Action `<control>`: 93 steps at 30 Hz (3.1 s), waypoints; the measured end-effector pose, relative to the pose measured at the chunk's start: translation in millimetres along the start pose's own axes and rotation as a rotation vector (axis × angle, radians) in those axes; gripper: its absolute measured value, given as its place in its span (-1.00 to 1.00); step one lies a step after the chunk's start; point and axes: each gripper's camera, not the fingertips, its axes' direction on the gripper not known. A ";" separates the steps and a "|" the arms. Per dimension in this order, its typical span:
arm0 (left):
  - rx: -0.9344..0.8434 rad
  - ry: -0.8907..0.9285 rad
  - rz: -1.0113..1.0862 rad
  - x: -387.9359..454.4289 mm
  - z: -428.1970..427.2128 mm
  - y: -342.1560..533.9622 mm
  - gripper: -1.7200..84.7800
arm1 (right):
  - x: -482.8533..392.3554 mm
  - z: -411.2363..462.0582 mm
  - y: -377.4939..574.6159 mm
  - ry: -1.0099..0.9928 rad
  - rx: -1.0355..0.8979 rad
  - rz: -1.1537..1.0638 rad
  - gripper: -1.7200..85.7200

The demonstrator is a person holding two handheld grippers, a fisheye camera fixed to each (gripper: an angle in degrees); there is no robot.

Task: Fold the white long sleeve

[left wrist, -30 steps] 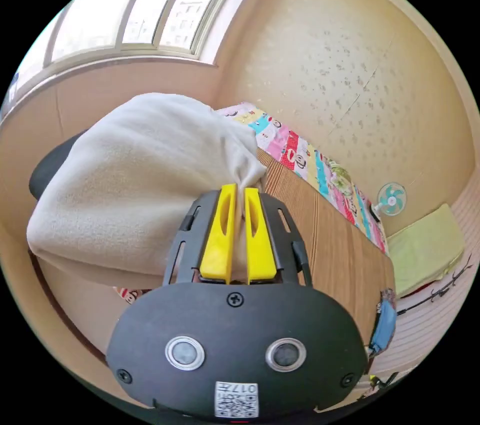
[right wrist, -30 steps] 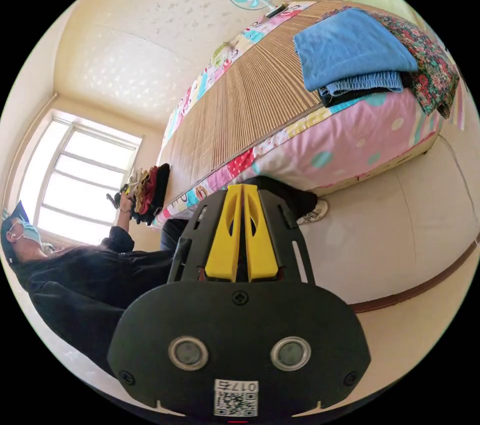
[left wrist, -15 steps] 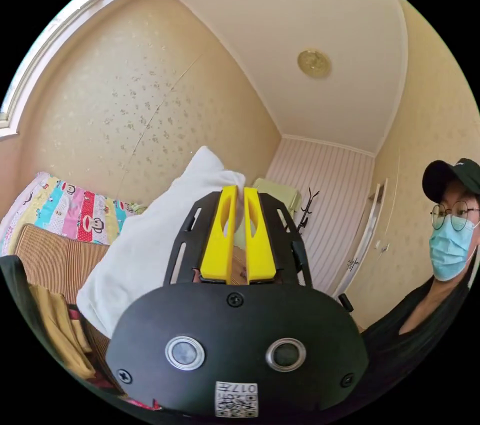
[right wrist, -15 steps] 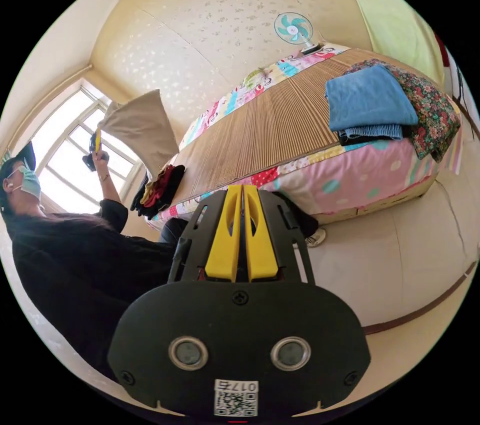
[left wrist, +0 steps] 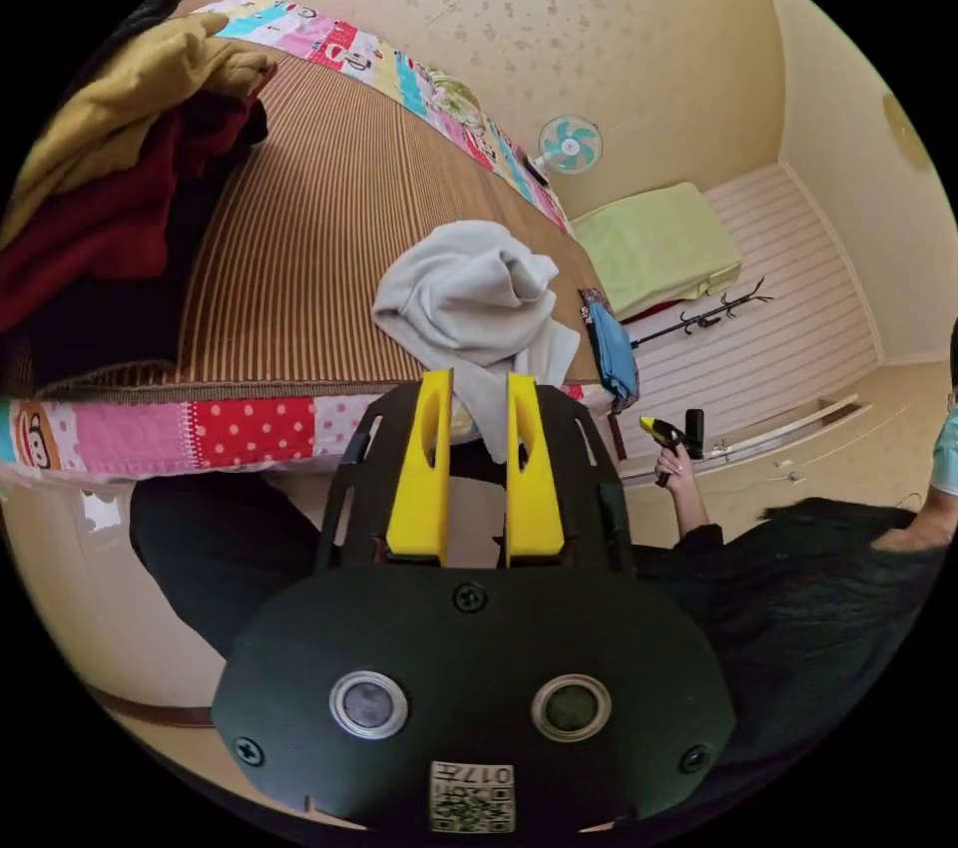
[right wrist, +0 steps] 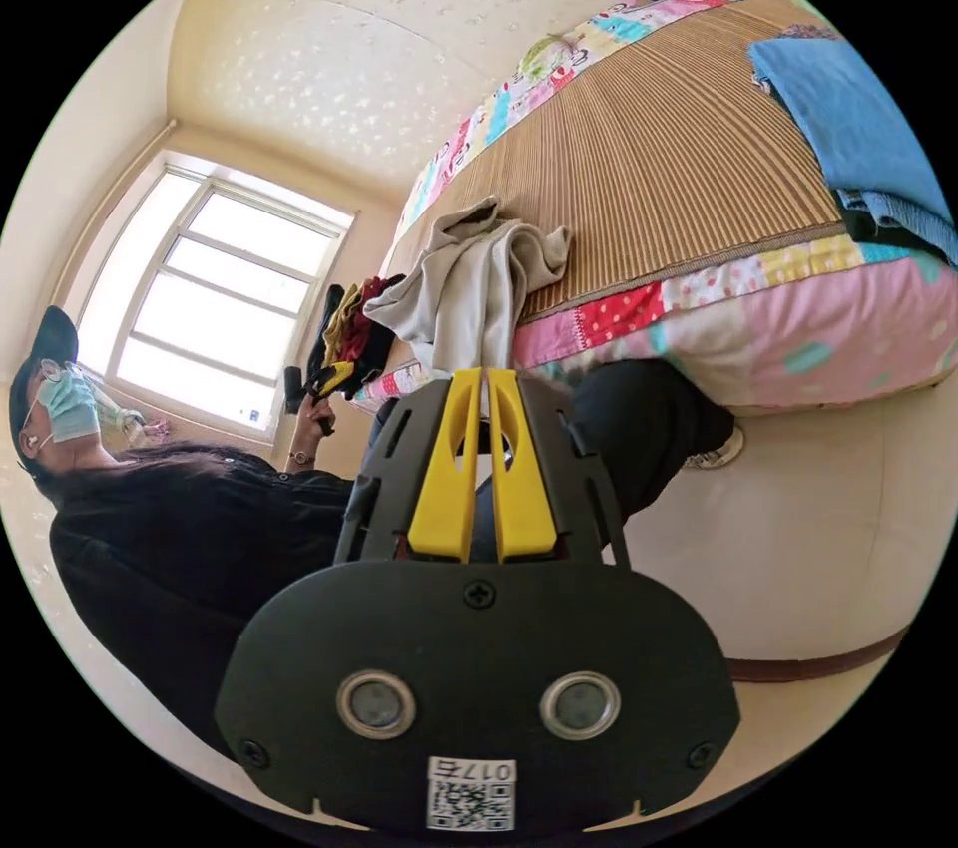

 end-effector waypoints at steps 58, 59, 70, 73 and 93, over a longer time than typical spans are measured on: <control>-0.166 0.053 -0.086 -166.7 -7.9 23.6 -0.78 | -14.5 686.7 267.0 0.493 -0.061 -0.778 -0.95; -0.220 0.019 -0.054 -165.6 7.0 12.8 -0.77 | -11.9 688.0 268.7 0.491 -0.056 -0.779 -0.95; -0.671 -0.465 0.167 -175.6 234.9 -43.0 -0.63 | 38.7 700.7 257.4 0.347 -0.086 -0.723 -0.95; -0.746 -0.462 0.175 -189.2 266.6 -31.6 -0.93 | 47.7 704.0 251.6 0.323 -0.090 -0.712 -0.95; -0.546 -0.130 0.702 36.7 69.0 38.5 -0.96 | -55.8 618.9 238.1 -0.132 -0.937 -1.408 -0.68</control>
